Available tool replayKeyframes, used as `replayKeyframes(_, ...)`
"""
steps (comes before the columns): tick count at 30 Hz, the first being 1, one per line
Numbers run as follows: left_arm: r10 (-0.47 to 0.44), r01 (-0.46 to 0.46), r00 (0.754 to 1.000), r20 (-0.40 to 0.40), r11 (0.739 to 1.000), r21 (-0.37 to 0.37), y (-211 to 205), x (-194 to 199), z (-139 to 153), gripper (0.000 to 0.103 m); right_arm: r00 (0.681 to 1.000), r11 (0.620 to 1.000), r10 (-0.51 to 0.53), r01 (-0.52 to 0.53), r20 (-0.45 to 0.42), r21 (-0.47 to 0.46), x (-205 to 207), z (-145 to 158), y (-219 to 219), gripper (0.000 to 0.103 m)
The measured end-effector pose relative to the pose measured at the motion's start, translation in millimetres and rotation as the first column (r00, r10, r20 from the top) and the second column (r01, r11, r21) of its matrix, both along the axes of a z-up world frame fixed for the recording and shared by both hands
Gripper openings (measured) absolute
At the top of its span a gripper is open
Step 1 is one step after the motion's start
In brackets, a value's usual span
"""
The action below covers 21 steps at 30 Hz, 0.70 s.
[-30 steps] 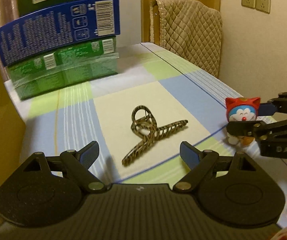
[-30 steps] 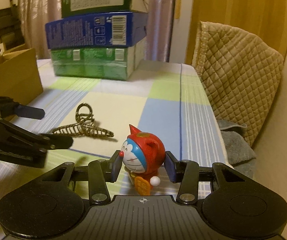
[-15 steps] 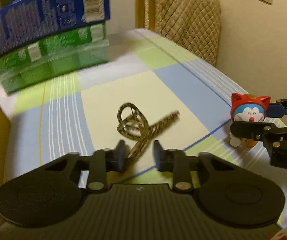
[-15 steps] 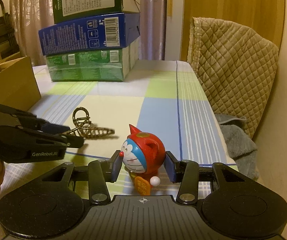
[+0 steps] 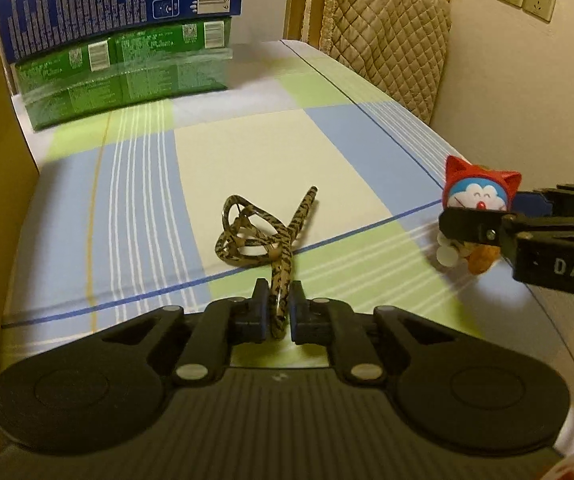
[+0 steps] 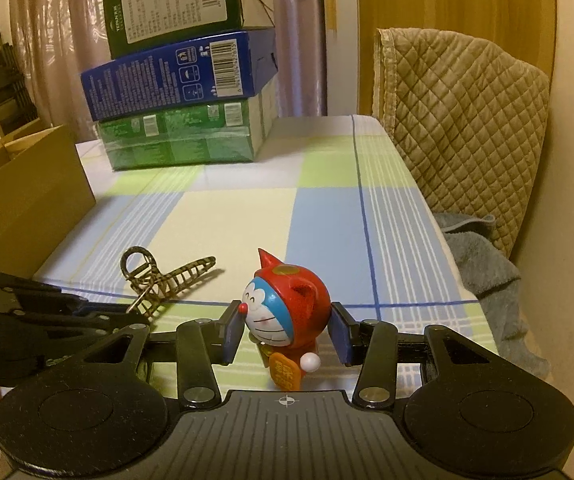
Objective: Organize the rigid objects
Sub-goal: 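Grasp the red cat figurine with the right tool while the left tool grasps the claw clip, then lift the claw clip and figurine and carry both over the cardboard box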
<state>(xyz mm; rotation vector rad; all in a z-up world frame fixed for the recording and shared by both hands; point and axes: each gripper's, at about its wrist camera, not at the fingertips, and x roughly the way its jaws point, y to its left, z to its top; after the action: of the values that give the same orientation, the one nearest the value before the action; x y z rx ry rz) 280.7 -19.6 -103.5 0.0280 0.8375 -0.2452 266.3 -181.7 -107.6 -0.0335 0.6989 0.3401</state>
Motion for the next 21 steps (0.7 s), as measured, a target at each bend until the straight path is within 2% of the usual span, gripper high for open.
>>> replayKeyframes(2,0.006,-0.006,1.000,0.010,1.000,0.005,-1,3,1,0.015,1.000,1.000,-0.003,0.003,0.001,0.000,-1,0,-1,0.042)
replayKeyframes(7,0.002,-0.002,1.000,0.021,0.999,0.034,-6,7,-1,0.015,1.000,1.000,-0.006,0.006,-0.005,0.002,-3,-1,0,0.042)
replayKeyframes(9,-0.007,0.006,1.000,0.010,0.999,0.036,-7,8,0,0.006,1.000,1.000,-0.009,0.009,-0.009,0.001,-3,-1,0,0.042)
replayKeyframes(12,-0.018,0.018,1.000,0.001,0.999,0.037,-7,4,5,0.003,1.000,1.000,-0.010,0.010,-0.011,0.002,-4,1,0,0.042)
replayKeyframes(21,0.009,-0.009,1.000,0.011,0.999,-0.046,9,-30,37,0.002,1.000,1.000,-0.004,0.004,0.007,0.012,-20,30,3,0.042)
